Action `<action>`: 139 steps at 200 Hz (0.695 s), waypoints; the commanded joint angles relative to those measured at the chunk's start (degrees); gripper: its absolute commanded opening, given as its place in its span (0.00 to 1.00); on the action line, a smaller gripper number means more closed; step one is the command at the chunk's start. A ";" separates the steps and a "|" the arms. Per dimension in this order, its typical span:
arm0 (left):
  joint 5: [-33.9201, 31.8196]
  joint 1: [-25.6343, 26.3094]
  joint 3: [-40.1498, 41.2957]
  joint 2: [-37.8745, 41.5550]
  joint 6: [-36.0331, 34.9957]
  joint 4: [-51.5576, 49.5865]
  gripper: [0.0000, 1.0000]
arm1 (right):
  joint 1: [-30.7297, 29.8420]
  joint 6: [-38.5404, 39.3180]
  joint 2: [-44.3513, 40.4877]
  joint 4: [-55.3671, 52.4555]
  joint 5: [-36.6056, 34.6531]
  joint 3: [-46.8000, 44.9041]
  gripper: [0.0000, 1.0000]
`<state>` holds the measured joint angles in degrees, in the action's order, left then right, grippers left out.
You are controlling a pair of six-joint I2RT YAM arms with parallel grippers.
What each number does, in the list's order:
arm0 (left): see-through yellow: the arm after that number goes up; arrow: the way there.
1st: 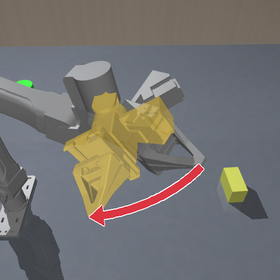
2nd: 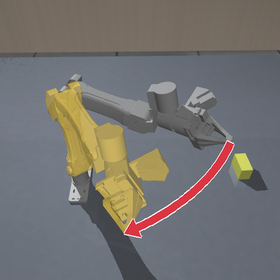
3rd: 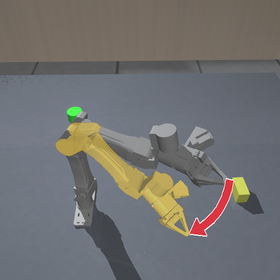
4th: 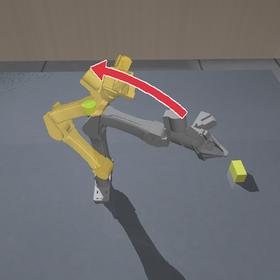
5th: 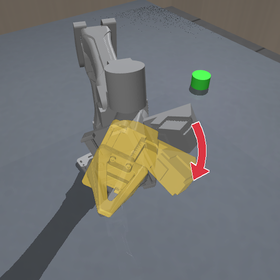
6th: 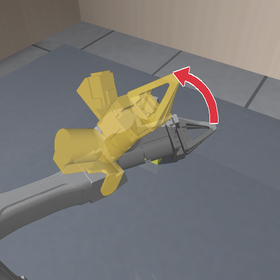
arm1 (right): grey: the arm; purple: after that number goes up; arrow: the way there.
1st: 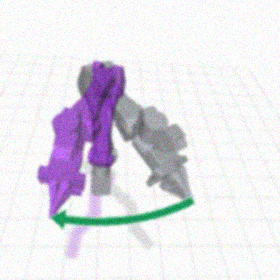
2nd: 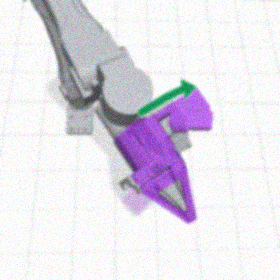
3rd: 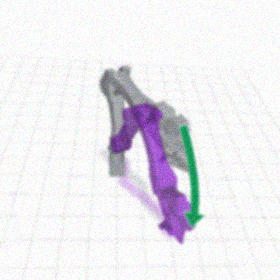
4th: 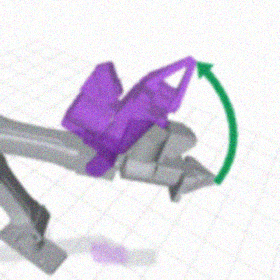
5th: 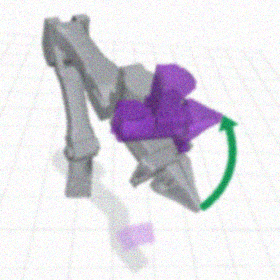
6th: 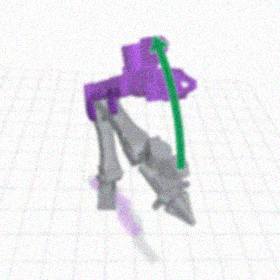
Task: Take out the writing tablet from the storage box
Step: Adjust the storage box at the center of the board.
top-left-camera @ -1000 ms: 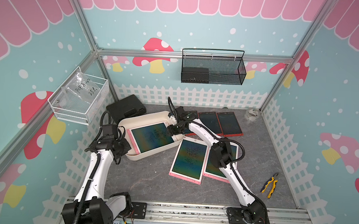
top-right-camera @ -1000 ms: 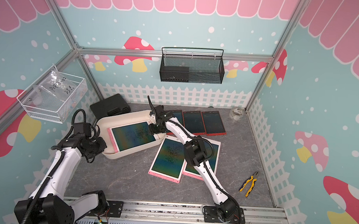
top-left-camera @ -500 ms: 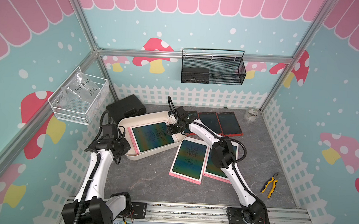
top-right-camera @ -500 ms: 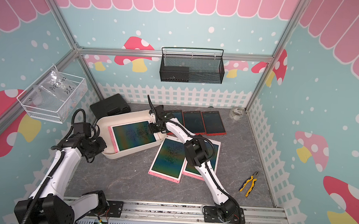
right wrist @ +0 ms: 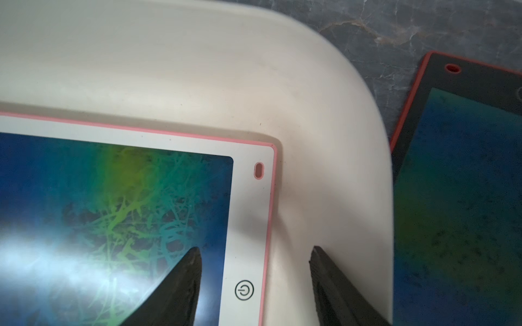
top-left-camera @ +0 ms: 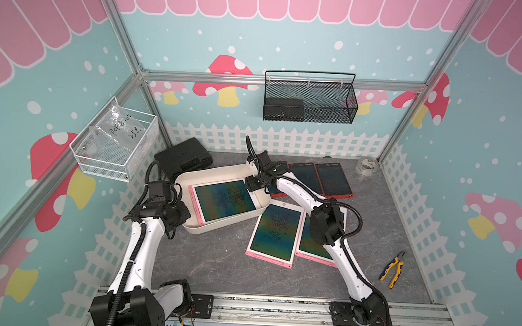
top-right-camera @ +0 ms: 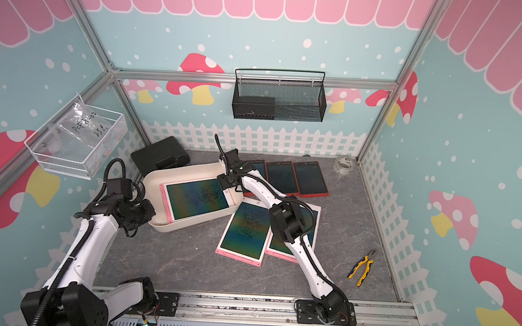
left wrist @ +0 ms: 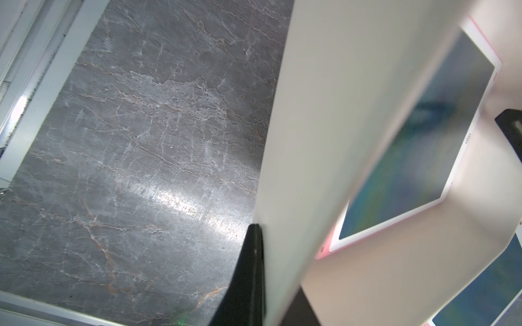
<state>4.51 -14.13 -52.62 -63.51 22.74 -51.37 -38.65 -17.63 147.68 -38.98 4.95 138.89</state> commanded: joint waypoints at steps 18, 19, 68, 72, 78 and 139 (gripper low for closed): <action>1.57 -1.79 -1.43 2.84 2.72 5.73 0.00 | 3.36 1.54 5.85 -6.57 0.64 0.86 0.64; 1.56 -1.78 -1.43 2.85 2.74 5.70 0.00 | 3.34 1.54 5.95 -6.60 0.79 0.86 0.65; 1.84 -1.79 -0.73 3.74 3.36 5.80 0.00 | 3.15 1.10 9.97 -10.63 2.46 1.62 0.70; 2.14 -1.82 -0.65 3.92 3.38 5.97 0.00 | 3.03 1.10 10.36 -11.27 2.23 1.93 0.70; 2.37 -1.83 -0.56 4.07 3.53 6.17 0.00 | 2.93 1.25 10.61 -12.05 1.81 2.08 0.70; 1.90 -1.84 0.65 5.78 4.61 6.72 0.00 | 1.91 2.69 8.39 -12.51 1.48 -0.10 0.67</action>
<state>4.12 -14.50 -51.42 -61.80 23.44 -52.07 -38.65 -15.92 151.96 -40.36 10.59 143.33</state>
